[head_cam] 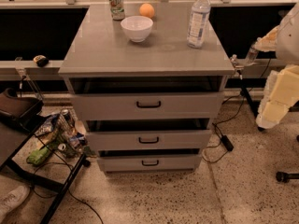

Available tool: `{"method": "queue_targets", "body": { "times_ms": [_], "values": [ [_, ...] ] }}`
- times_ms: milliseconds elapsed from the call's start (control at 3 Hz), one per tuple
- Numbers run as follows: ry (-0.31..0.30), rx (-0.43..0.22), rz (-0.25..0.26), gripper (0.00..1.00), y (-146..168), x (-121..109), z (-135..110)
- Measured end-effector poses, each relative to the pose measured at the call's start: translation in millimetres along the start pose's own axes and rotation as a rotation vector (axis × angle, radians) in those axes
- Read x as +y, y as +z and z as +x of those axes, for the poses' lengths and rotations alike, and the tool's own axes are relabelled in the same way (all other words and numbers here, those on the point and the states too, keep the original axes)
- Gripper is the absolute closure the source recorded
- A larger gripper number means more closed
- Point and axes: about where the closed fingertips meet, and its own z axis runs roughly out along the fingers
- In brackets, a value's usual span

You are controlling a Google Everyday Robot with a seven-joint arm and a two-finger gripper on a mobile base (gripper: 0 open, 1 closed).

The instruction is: Open bottom drawer

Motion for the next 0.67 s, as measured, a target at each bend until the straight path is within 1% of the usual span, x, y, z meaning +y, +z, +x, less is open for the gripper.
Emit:
{"method": "queue_targets", "body": {
  "times_ms": [333, 667],
  "values": [
    [0.0, 0.0, 0.0, 0.0, 0.0, 0.0, 0.0],
    [0.002, -0.025, -0.026, 0.0, 21.0, 15.4, -2.2]
  ]
}}
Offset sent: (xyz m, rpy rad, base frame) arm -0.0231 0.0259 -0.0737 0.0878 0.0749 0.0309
